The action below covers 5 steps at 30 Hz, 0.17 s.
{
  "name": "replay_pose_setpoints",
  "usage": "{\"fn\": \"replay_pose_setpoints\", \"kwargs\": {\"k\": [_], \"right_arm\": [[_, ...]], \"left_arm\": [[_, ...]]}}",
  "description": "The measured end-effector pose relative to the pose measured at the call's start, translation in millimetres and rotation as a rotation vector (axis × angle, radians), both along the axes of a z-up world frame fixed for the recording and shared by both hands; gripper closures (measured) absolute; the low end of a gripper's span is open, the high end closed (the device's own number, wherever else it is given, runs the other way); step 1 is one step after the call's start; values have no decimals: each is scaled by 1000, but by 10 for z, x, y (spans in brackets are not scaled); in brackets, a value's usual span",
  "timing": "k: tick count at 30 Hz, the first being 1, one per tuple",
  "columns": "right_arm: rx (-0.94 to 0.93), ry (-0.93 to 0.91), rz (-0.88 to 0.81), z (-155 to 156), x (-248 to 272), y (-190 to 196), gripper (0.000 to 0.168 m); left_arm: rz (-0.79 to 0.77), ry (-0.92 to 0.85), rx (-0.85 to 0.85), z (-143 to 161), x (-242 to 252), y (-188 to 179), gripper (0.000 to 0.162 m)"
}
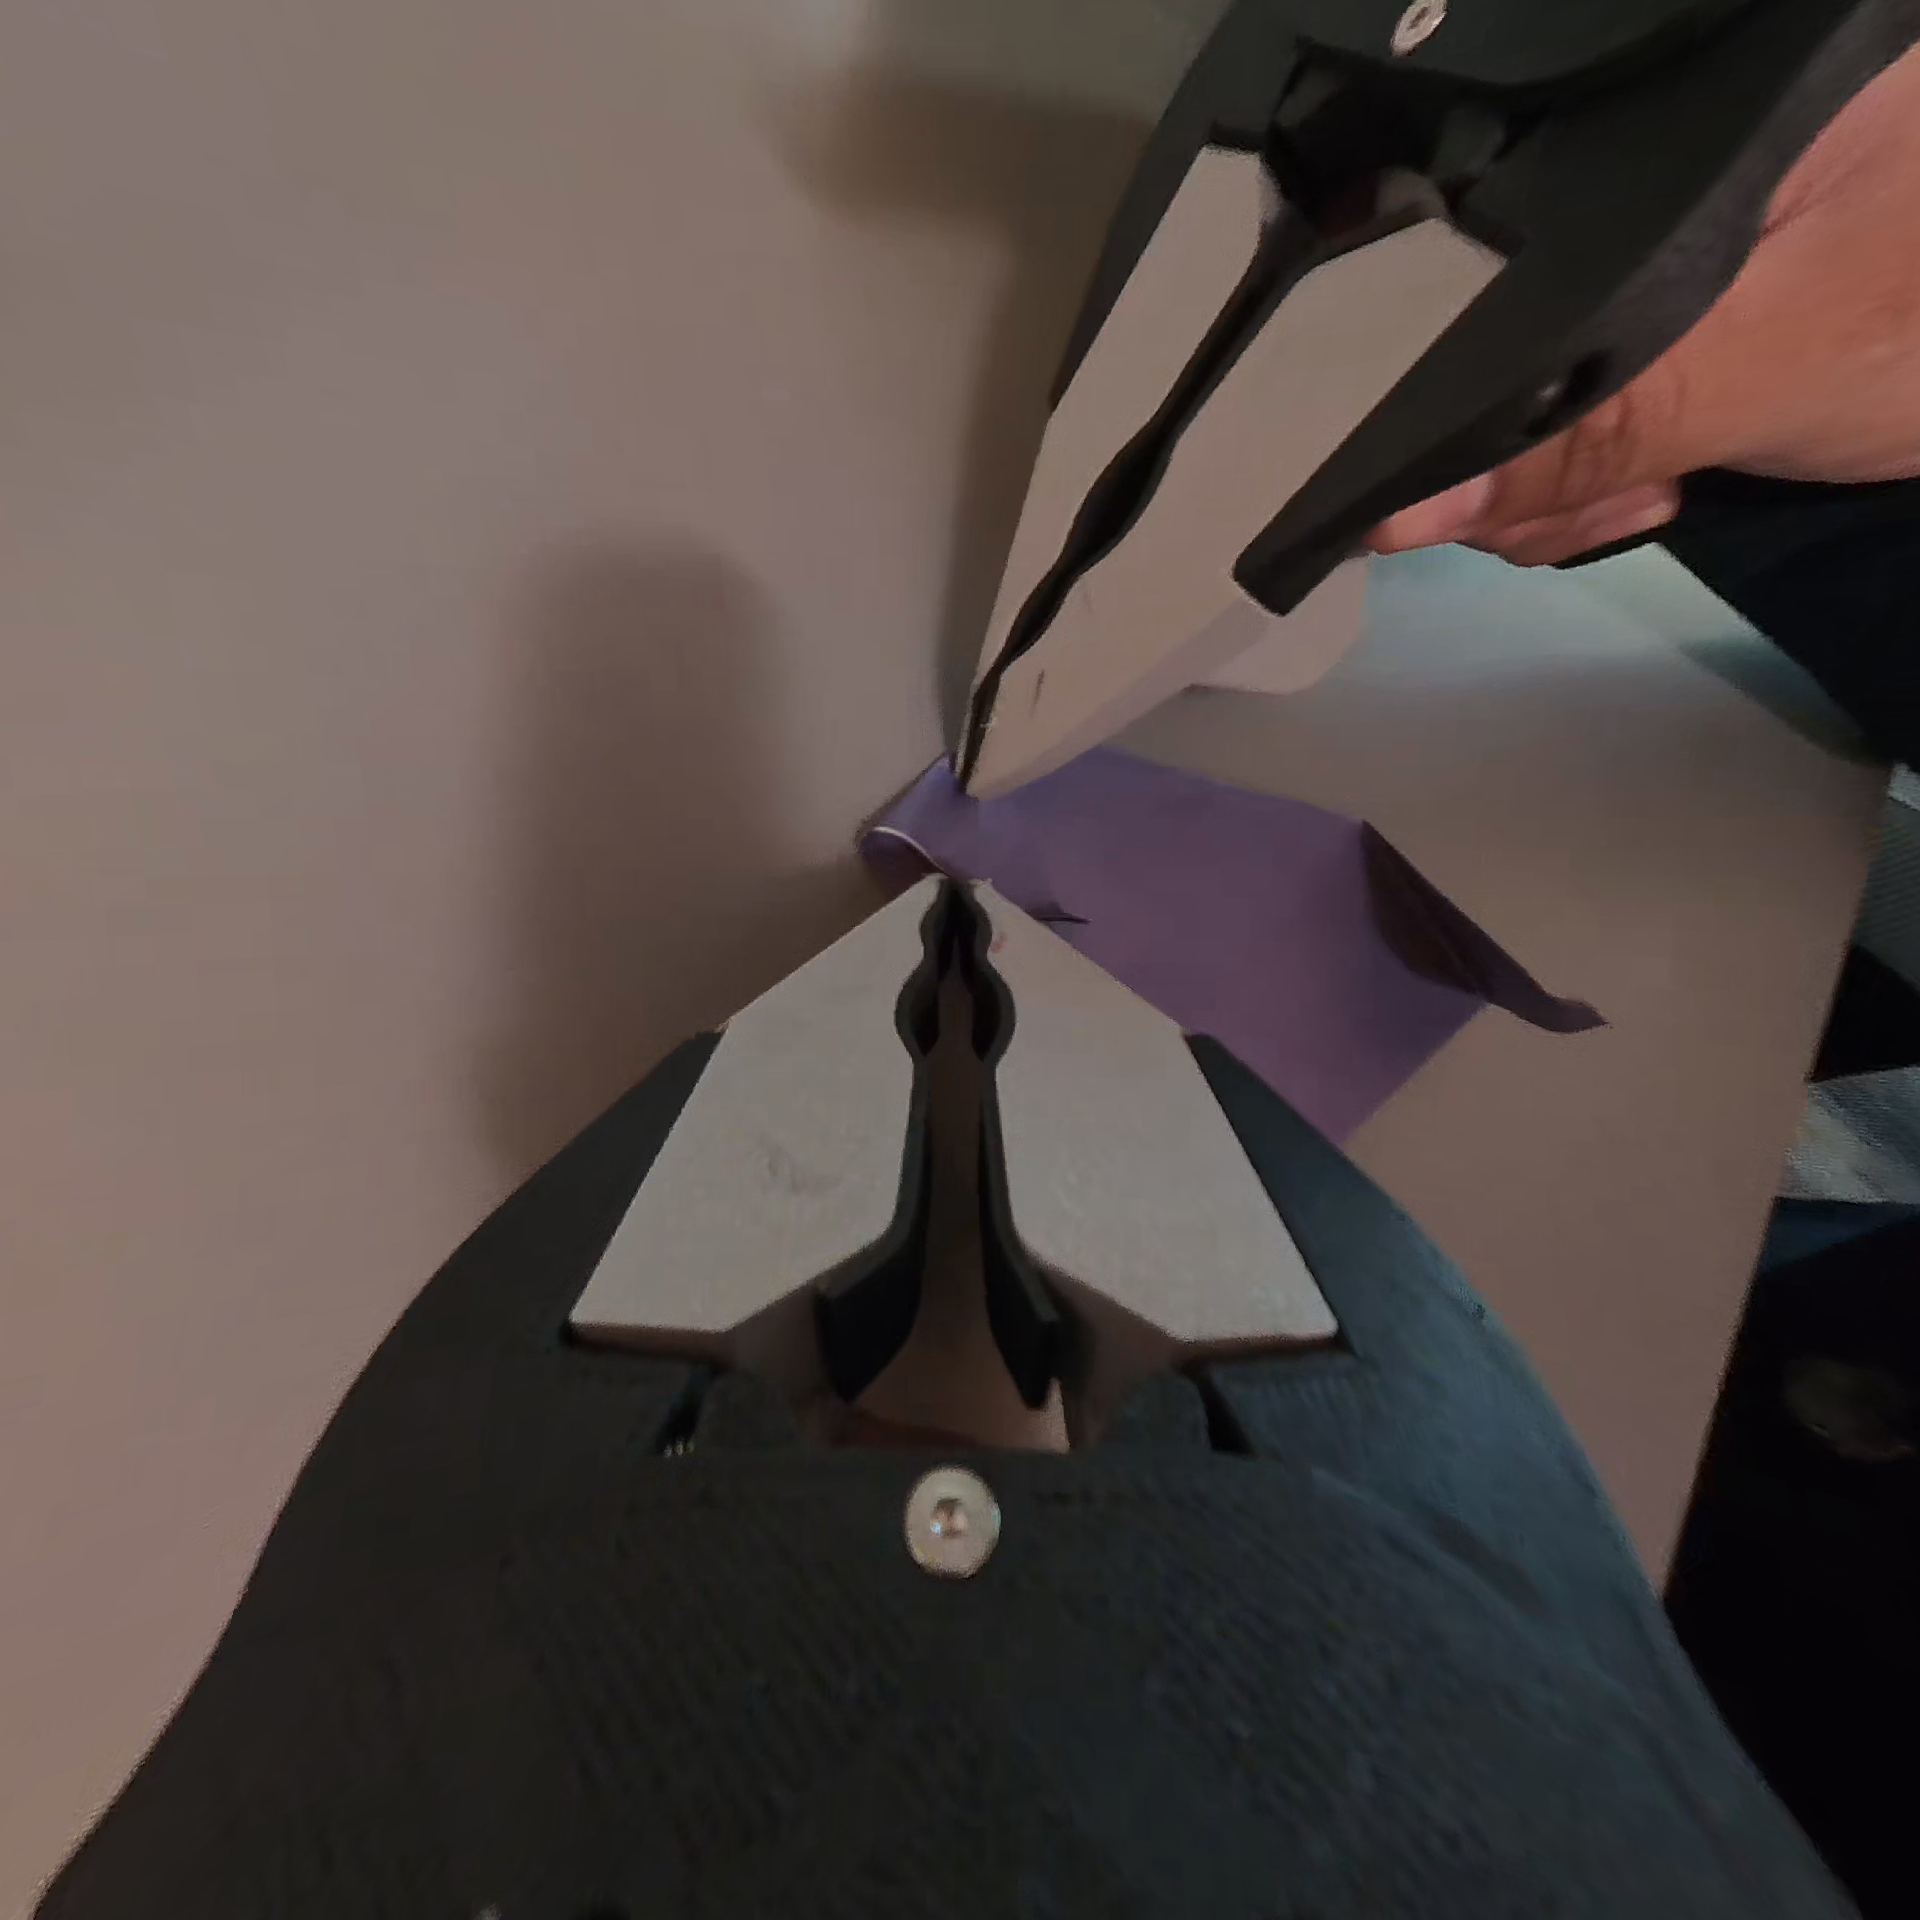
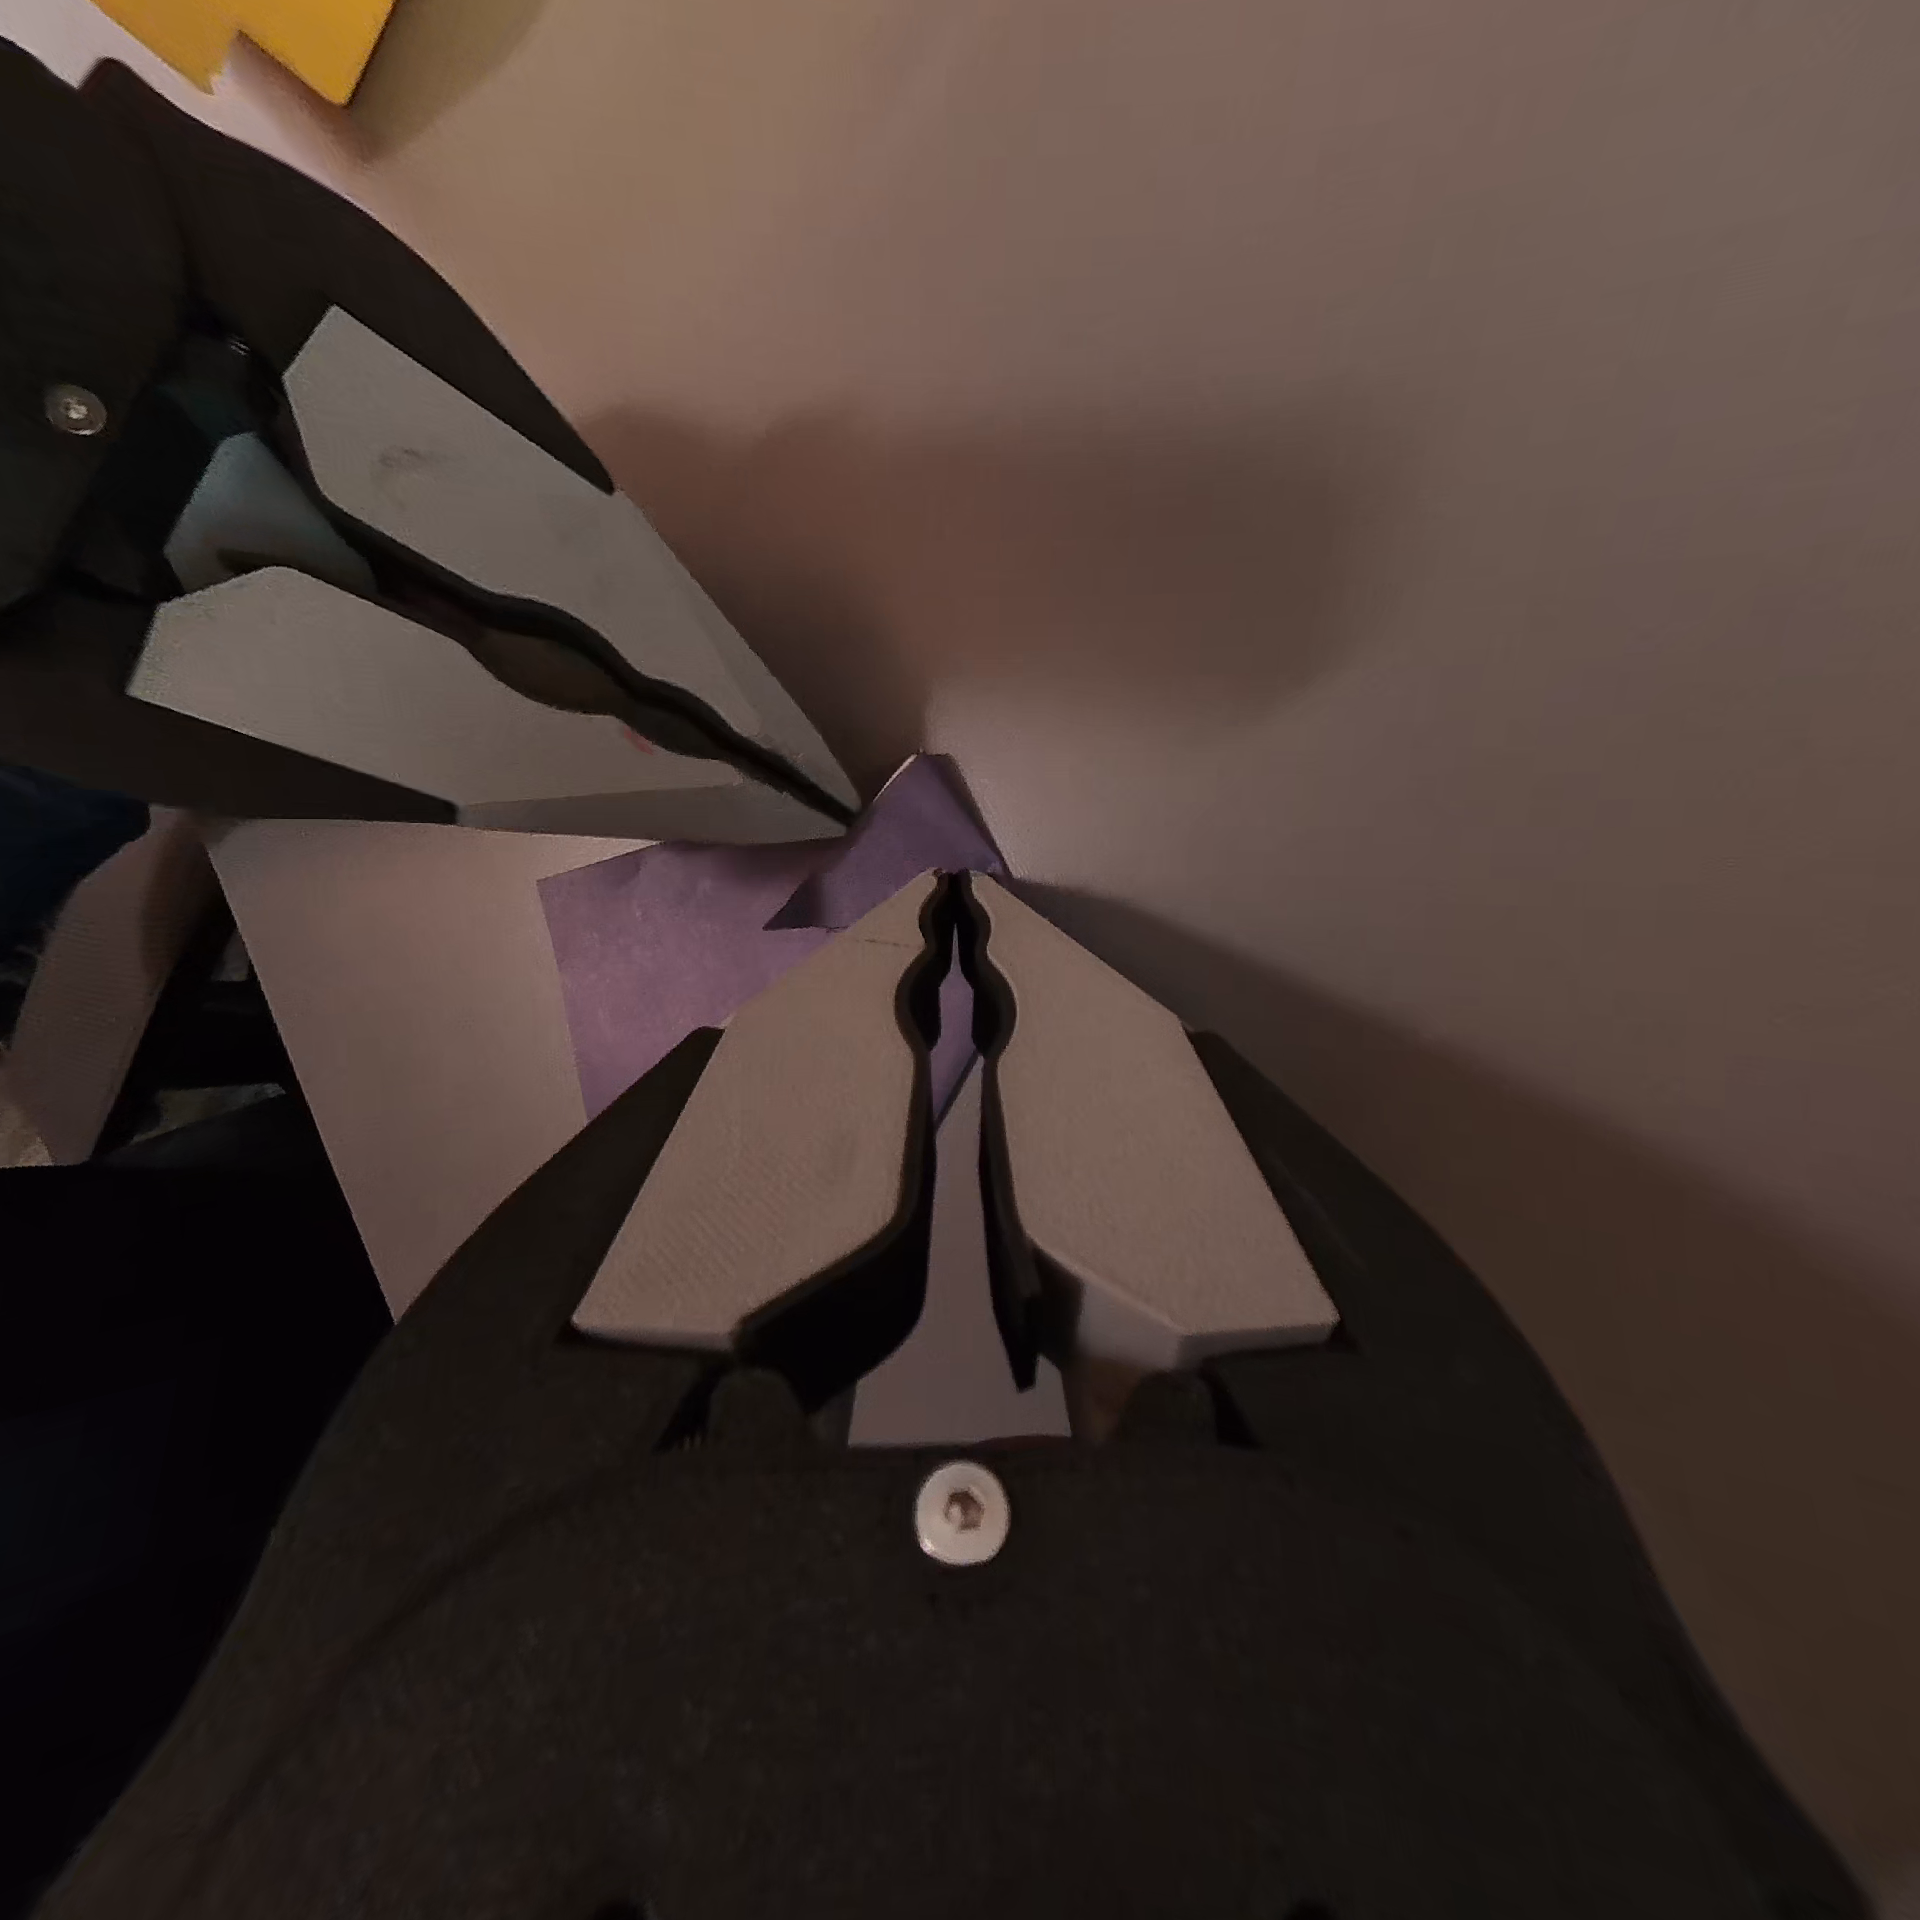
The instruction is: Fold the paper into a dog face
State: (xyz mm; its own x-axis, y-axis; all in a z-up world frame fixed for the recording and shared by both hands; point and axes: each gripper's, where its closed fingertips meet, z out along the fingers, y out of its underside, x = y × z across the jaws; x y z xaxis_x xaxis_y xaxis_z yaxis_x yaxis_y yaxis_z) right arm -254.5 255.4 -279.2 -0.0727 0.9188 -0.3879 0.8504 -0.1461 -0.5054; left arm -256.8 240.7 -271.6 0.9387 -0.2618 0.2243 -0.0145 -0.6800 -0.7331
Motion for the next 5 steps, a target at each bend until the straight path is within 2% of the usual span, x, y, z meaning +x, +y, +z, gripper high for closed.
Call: {"fn": "replay_pose_setpoints", "kwargs": {"k": [1,5], "right_arm": [[-3,1,1,0,0,0,168],[-15,8,-1,1,1,0,168]], "left_arm": [[2,-21,14,44,7,13,162],[25,-27,50,131,-31,144,162]]}}
